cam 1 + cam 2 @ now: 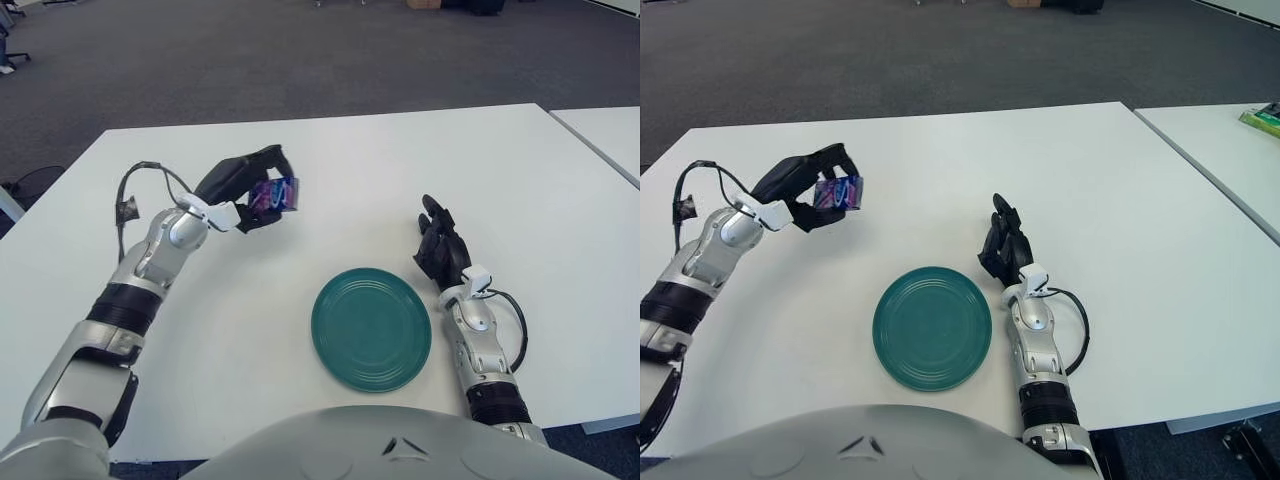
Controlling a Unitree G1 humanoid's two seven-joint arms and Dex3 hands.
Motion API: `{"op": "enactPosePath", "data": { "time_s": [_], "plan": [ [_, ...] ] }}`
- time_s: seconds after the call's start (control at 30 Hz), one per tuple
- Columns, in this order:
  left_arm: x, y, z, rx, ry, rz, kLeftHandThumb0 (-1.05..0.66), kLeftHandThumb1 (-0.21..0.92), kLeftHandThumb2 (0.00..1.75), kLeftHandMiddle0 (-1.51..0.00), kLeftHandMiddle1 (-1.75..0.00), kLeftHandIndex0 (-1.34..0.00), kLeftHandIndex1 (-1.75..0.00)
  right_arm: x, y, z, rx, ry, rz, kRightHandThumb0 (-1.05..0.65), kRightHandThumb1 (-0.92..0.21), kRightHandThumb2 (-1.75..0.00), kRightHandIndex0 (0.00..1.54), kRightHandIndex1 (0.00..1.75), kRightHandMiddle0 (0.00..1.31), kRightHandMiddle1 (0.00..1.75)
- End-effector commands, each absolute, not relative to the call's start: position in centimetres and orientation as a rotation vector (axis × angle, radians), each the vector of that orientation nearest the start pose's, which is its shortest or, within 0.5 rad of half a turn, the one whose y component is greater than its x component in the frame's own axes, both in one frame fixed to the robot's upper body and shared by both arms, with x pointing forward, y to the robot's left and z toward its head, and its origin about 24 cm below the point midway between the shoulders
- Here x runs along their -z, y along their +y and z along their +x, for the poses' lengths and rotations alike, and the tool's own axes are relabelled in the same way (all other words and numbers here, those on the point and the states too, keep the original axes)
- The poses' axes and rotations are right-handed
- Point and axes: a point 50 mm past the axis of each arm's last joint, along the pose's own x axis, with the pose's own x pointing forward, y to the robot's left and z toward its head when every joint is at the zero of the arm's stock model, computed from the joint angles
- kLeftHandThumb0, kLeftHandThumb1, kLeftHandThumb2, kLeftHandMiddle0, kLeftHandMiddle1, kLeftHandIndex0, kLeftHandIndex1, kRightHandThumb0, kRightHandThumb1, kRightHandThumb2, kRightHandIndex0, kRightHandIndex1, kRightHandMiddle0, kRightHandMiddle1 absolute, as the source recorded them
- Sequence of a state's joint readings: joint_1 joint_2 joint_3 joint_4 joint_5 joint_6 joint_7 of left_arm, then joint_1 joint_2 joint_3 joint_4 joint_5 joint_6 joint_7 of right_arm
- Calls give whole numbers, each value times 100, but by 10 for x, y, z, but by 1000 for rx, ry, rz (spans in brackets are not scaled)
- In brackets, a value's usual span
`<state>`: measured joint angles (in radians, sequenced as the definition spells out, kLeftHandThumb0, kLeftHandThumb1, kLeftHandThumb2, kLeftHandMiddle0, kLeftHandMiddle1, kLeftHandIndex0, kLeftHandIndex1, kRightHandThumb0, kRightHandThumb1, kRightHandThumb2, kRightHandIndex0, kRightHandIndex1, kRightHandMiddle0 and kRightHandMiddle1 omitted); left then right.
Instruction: Put the gum into the plate.
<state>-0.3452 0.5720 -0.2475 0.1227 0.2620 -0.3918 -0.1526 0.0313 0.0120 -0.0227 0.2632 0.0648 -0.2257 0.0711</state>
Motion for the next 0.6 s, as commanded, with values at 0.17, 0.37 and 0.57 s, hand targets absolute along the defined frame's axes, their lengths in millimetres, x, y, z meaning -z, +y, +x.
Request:
{"op": "enactPosePath", "data": {
  "time_s": [0.17, 0.37, 0.57],
  "plan": [
    [-167, 89, 254, 841, -826, 861, -51, 21, 144, -119, -175, -69, -175, 61, -155, 202, 44, 372, 118, -77, -92, -92, 16, 2, 0, 37],
    [-157, 71, 240, 1084, -722, 899, -51, 21, 144, -119, -175, -69, -175, 61, -153, 201, 42, 361, 167, -78, -92, -93, 15, 1, 0, 33],
    [-140, 50, 230, 1281, -650, 957, -52, 20, 146, -116, -175, -70, -175, 60, -155, 202, 58, 330, 163, -77, -92, -95, 16, 1, 0, 35]
  ]
}}
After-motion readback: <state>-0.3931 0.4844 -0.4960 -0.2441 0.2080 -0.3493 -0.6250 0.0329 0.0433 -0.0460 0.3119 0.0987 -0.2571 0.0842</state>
